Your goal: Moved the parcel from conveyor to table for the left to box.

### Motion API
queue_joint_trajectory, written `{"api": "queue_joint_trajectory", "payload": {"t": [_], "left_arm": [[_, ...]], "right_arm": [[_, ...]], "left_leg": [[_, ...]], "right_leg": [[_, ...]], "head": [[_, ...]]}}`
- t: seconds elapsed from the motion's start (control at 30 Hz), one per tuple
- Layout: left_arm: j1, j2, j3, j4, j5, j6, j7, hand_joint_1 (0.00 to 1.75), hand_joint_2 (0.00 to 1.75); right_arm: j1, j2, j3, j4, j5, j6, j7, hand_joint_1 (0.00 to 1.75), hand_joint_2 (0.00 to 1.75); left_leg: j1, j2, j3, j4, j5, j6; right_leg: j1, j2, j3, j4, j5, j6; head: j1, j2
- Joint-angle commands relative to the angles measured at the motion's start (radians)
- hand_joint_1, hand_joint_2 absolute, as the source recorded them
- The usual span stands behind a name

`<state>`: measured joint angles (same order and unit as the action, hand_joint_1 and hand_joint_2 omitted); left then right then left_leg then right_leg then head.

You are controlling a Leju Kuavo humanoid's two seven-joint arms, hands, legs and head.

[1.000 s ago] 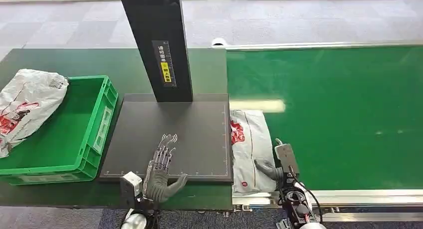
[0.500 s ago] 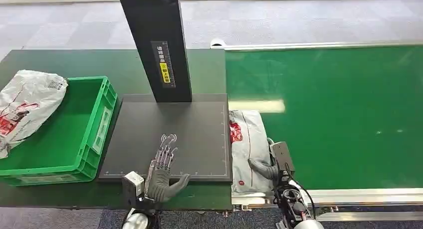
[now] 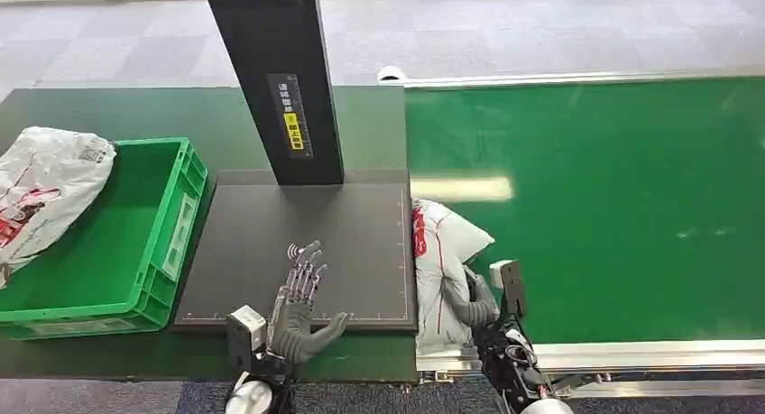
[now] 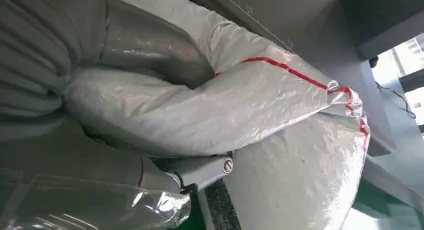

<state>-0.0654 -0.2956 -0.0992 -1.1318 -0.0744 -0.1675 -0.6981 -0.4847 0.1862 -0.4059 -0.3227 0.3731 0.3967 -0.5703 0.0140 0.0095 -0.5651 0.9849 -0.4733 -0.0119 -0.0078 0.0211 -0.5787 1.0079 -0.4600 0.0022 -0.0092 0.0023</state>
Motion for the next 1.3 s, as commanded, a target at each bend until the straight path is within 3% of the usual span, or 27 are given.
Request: {"api": "queue_joint_trajectory", "payload": {"t": [0.03,0.23,0.73,0.9,1.27,1.3], "left_arm": [[-0.015,0.019,0.001,0.05,0.003,-0.003,0.0,0.0,1.75],[-0.006,0.017,0.013,0.035,0.002,0.003,0.0,0.0,1.75],[-0.006,0.017,0.013,0.035,0.002,0.003,0.0,0.0,1.75],[0.017,0.014,0.034,0.004,-0.002,0.016,0.0,0.0,1.75],[0.017,0.014,0.034,0.004,-0.002,0.016,0.0,0.0,1.75],[0.023,0.015,0.037,-0.003,-0.002,0.017,0.0,0.0,1.75]], "right_arm": [[-0.015,0.025,-0.003,0.052,-0.006,0.031,-0.026,1.75,1.75],[-0.026,0.017,0.016,0.009,0.01,-0.026,-0.113,1.75,1.75],[-0.026,0.017,0.016,0.009,0.01,-0.026,-0.113,1.75,1.75],[0.041,0.019,0.079,-0.275,-0.054,-0.094,-0.128,1.75,1.75],[0.041,0.019,0.079,-0.275,-0.054,-0.094,-0.128,1.75,1.75],[0.067,0.018,0.103,-0.354,-0.073,-0.112,-0.128,1.75,1.75]], "left_leg": [[0.0,0.0,0.001,-0.001,0.0,0.0],[0.0,0.0,-0.002,-0.001,0.0,0.001],[0.0,-0.002,-0.004,-0.001,0.0,0.0],[-0.001,-0.002,-0.005,-0.001,0.0,0.001],[-0.001,-0.006,-0.006,0.0,0.0,0.0],[-0.001,-0.006,-0.006,-0.001,0.0,0.001]], "right_leg": [[0.0,-0.001,0.001,-0.001,0.0,0.0],[0.0,0.0,-0.002,-0.001,0.0,0.0],[0.0,-0.002,-0.003,0.0,0.0,0.0],[0.0,-0.002,-0.004,0.0,0.0,0.0],[-0.001,-0.006,-0.004,0.0,0.0,0.0],[-0.001,-0.006,-0.003,-0.001,0.0,0.0]], "head": [[0.0,0.0],[0.0,0.0],[0.0,0.0],[0.0,0.0],[0.0,0.0],[0.0,0.0]]}}
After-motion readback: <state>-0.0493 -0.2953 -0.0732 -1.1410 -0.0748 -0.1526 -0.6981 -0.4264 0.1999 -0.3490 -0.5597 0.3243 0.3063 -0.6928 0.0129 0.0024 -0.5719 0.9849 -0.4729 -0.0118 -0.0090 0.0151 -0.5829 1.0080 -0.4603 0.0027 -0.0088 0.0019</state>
